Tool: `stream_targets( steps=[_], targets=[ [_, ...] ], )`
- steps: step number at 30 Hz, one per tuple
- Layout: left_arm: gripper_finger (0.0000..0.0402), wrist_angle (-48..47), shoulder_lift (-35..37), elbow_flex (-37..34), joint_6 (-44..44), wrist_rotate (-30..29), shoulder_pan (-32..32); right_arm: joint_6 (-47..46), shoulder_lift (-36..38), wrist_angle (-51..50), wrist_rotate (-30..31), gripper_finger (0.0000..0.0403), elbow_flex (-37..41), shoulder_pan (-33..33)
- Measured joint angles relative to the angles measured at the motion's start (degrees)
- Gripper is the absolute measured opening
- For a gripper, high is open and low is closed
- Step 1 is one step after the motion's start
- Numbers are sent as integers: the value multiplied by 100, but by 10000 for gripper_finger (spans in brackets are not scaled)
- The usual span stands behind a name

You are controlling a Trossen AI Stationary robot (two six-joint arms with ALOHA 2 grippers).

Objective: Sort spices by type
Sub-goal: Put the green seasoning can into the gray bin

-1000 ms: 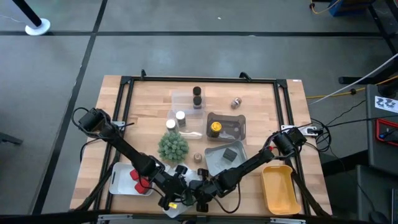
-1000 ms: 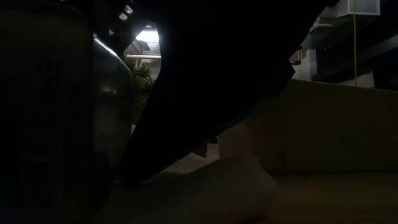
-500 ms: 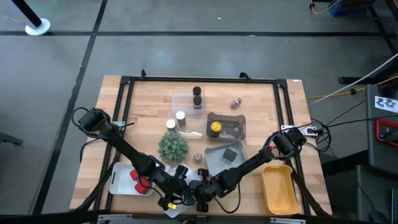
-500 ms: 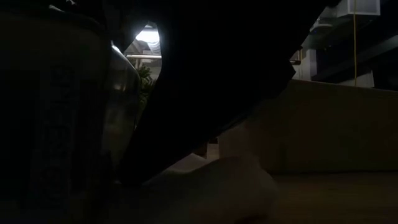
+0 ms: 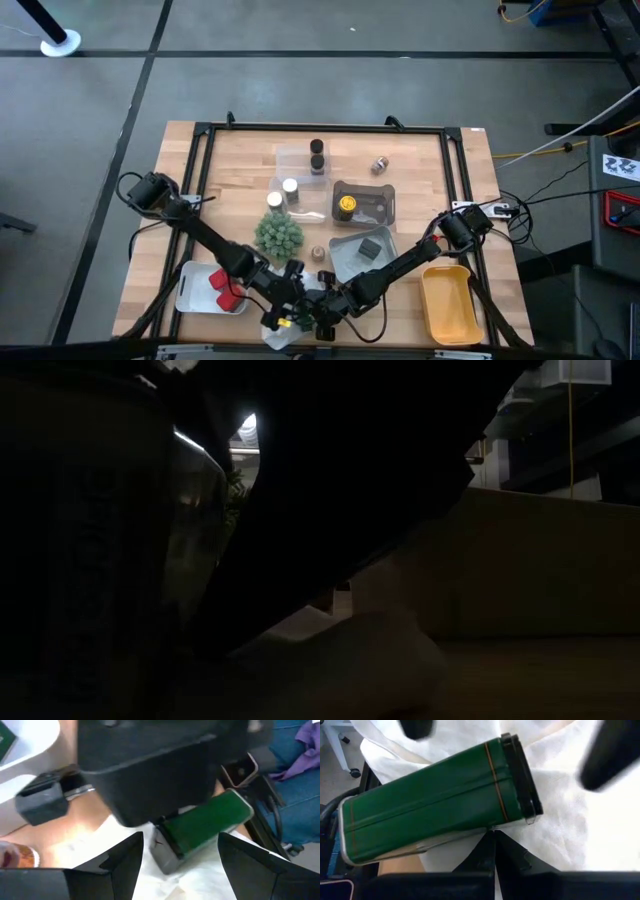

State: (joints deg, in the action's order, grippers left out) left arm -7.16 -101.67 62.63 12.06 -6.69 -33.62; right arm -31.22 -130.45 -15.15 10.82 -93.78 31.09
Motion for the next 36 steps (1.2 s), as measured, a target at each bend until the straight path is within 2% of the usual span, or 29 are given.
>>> stream_targets(
  steps=[5,13,19,25,36],
  targets=[
    [247,-84,5,4,-49,9,80,0,0,-1,-1,5,0,0],
    [247,-537,-64,4,-556,337,103,1,2,1,-1,5,0,0],
    [247,-372,-247,4,-846,362,245,4,2,43,-1,5,0,0],
    [247,-192,-295,4,-984,775,303,7,7,78,-1,5,0,0],
    [247,58,-389,4,-1146,818,277,4,9,185,112,5,0,0]
  ],
)
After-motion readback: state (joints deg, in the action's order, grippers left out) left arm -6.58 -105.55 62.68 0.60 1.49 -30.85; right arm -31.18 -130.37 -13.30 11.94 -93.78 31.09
